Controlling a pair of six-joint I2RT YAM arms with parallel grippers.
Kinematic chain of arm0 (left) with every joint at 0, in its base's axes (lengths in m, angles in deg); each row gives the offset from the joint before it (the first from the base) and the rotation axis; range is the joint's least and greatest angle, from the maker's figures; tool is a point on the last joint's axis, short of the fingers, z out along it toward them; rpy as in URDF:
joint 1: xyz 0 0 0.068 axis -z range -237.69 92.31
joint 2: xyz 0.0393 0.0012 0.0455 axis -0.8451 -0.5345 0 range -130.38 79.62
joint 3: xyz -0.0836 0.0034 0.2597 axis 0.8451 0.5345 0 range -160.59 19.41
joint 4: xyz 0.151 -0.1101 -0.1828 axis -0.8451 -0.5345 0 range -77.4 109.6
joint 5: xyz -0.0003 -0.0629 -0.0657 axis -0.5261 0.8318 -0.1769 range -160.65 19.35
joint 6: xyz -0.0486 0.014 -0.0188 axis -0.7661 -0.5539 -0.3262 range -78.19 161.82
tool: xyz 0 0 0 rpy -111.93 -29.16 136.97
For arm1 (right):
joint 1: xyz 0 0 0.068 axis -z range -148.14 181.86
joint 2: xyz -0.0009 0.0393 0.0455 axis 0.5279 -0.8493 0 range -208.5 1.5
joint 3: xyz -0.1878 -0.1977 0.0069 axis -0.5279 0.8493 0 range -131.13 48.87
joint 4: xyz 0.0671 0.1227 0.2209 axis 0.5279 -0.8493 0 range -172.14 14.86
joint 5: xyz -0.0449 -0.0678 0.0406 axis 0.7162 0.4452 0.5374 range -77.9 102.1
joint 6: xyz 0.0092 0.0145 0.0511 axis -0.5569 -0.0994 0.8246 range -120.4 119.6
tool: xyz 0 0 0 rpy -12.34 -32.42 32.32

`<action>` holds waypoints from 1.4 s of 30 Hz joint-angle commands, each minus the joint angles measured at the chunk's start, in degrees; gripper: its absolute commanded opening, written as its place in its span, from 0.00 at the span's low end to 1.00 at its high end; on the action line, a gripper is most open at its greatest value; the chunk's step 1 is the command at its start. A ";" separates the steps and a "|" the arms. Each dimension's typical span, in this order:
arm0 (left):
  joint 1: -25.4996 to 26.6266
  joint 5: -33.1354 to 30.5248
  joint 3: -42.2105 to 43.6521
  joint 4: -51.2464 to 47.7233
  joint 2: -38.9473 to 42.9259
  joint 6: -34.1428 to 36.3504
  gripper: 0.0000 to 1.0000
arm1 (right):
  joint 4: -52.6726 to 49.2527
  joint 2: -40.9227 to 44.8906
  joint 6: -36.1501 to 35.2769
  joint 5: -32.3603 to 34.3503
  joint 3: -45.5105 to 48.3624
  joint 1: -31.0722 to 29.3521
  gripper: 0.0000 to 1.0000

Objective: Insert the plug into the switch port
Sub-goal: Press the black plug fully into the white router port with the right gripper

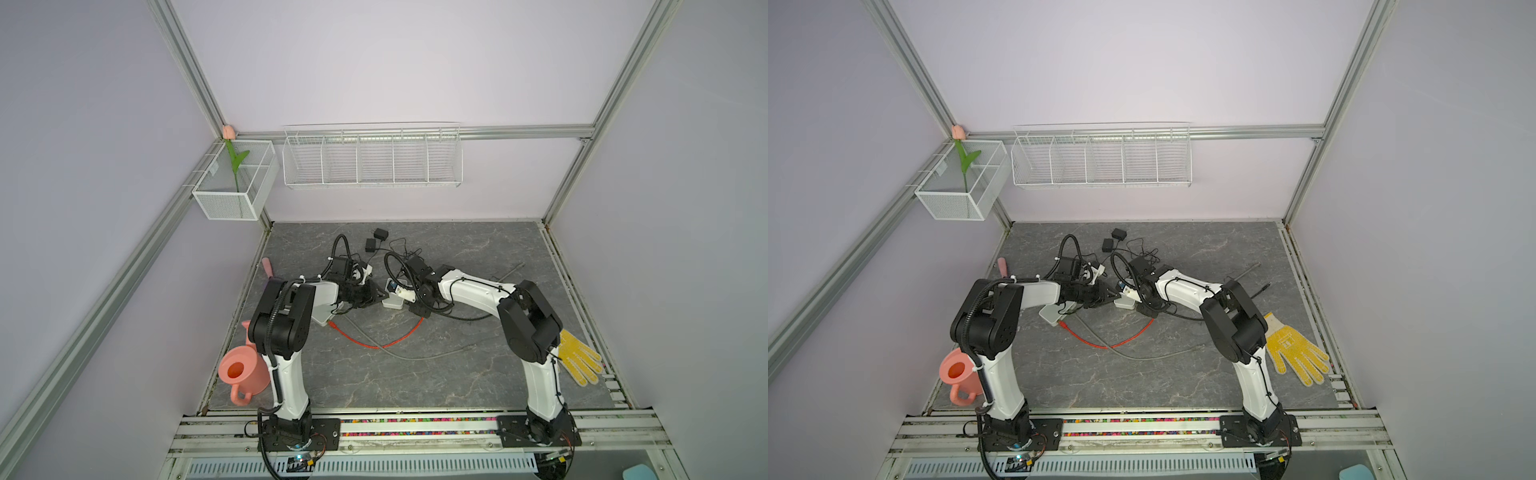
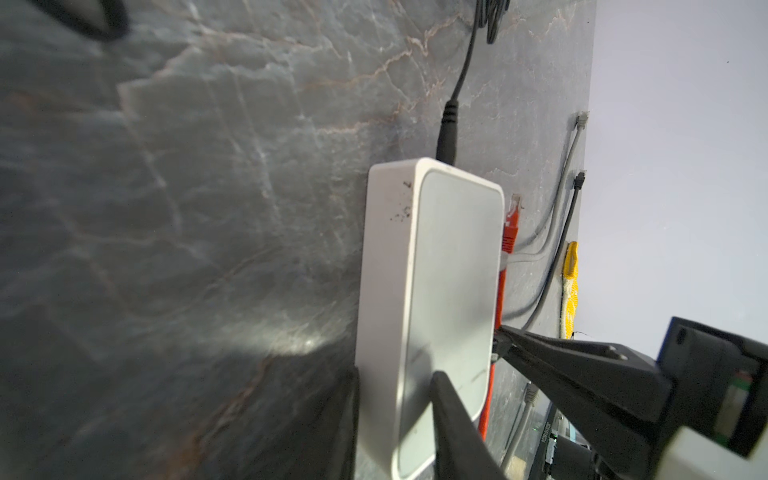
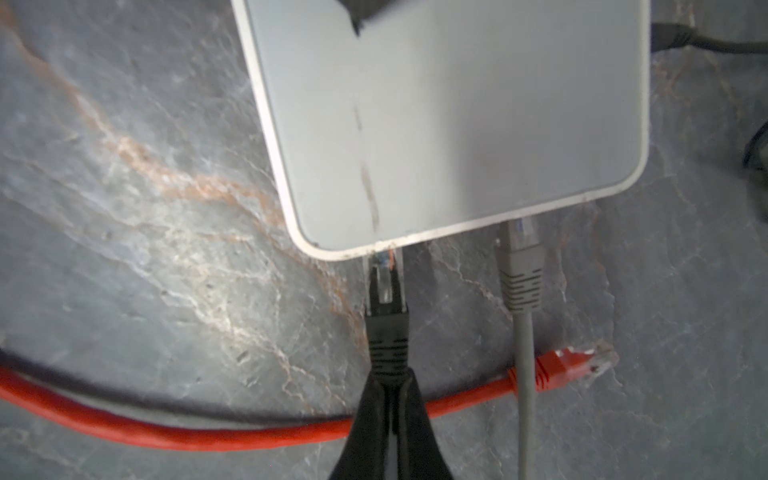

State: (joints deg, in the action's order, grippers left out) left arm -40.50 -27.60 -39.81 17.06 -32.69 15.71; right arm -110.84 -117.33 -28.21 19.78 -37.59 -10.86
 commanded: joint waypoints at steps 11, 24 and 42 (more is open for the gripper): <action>3.63 1.50 0.49 -4.79 -1.53 4.03 0.31 | 9.15 -1.40 -1.80 -4.57 -2.64 -2.92 0.07; 6.88 2.91 4.53 -1.77 -0.05 2.94 0.31 | 12.35 -4.11 1.30 -8.60 -8.02 -2.44 0.07; 8.82 4.15 7.43 0.70 0.36 2.74 0.30 | 21.60 -4.52 3.68 -14.36 -9.72 -2.87 0.07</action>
State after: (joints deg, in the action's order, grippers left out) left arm -38.11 -32.25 -35.38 24.29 -30.40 18.94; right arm -112.98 -120.89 -25.43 18.03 -42.09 -10.86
